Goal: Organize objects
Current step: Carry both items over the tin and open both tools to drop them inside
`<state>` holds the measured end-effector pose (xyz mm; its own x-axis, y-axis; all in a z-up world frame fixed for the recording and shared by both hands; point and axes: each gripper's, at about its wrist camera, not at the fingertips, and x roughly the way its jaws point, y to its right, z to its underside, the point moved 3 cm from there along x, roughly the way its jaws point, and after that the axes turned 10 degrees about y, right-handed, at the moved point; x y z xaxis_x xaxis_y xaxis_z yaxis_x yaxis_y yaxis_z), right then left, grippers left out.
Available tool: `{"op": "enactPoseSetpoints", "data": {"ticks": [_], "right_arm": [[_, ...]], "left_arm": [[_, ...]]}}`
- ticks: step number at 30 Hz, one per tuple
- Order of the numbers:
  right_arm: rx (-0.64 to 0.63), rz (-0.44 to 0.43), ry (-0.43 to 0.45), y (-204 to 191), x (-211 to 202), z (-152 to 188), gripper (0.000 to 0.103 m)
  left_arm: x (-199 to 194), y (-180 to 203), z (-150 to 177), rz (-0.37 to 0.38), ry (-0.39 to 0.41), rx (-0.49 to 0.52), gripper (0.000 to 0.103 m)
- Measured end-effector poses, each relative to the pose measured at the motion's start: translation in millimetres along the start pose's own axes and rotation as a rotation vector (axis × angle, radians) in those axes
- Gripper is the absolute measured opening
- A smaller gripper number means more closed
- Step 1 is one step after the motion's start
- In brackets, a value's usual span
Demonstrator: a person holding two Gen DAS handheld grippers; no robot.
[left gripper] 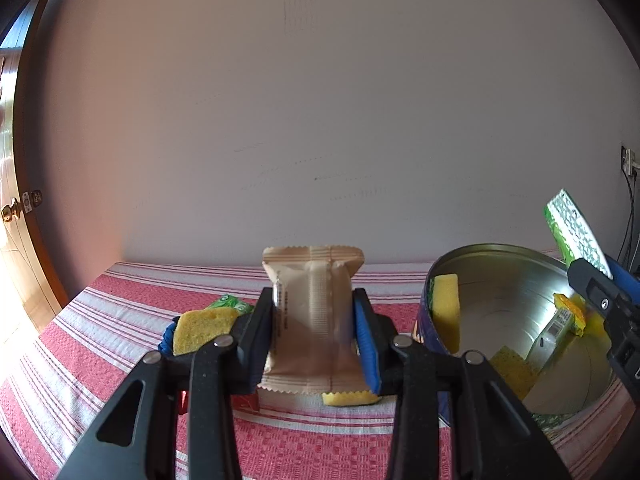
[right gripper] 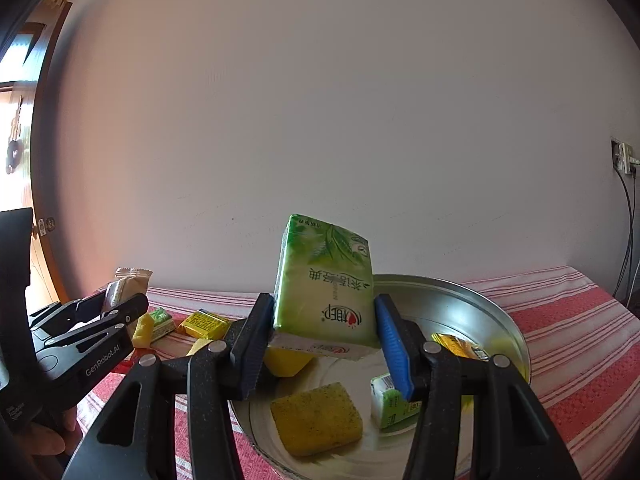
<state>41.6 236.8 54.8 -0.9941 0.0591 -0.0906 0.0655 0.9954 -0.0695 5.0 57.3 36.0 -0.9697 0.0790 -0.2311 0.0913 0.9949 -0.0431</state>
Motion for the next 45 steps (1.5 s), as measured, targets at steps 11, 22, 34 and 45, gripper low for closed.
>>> {"op": "enactPoseSetpoints", "data": {"ticks": [11, 22, 34, 45], "right_arm": [[-0.03, 0.075, 0.003, 27.4, 3.3, 1.3, 0.054], [-0.066, 0.146, -0.048, 67.5, 5.5, 1.1, 0.054], [-0.07, 0.167, -0.158, 94.3, 34.7, 18.9, 0.054], [-0.08, 0.156, -0.19, 93.3, 34.4, 25.2, 0.054]], "left_arm": [[4.1, 48.4, -4.3, 0.064, -0.001, 0.033, 0.037], [21.6, 101.0, 0.0, 0.144, -0.036, 0.067, 0.037], [51.5, 142.8, 5.0, 0.167, -0.165, 0.115, 0.037], [62.9, 137.4, 10.1, 0.155, -0.21, 0.128, 0.037]]}}
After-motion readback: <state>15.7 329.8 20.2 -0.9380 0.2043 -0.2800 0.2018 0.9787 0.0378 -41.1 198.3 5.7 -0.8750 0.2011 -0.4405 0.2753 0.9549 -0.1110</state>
